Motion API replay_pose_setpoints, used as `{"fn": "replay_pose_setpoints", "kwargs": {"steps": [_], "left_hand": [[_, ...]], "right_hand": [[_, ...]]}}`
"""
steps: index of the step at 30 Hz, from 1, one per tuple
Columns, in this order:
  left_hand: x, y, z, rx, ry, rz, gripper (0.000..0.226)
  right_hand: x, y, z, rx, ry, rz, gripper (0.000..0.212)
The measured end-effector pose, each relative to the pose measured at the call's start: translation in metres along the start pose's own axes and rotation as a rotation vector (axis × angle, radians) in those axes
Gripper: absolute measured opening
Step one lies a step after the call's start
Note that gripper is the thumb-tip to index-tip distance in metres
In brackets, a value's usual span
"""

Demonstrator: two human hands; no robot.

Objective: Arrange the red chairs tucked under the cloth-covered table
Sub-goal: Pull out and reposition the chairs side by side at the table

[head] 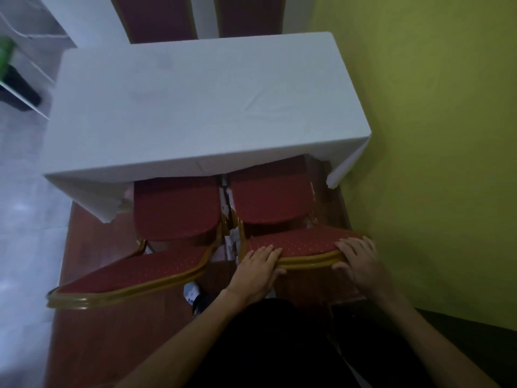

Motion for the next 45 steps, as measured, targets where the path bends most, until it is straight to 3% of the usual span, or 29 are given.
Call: {"fn": "replay_pose_setpoints", "kwargs": {"steps": [13, 22, 27, 45], "left_hand": [[0.004, -0.011, -0.009, -0.044, -0.036, -0.002, 0.061], [-0.003, -0.016, -0.007, -0.044, -0.040, -0.059, 0.080], [-0.002, -0.009, -0.005, -0.037, -0.045, -0.074, 0.074], [-0.012, -0.002, -0.004, -0.055, -0.065, -0.086, 0.070]], "right_hand": [[0.005, -0.011, -0.019, -0.069, -0.038, 0.014, 0.071], [0.009, -0.012, -0.015, -0.135, -0.055, 0.020, 0.070], [0.010, -0.012, -0.007, -0.144, -0.053, 0.037, 0.070], [0.007, -0.011, 0.002, 0.052, 0.085, -0.069, 0.068]]}}
Point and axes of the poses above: each hand's wrist, its own z-axis away from the middle knuckle, its own y-axis out of the palm, x = y × z, the point moved 5 cm from there along -z, towards the middle knuckle, and after that the axes turned 7 degrees about y, right-handed, at the moved point
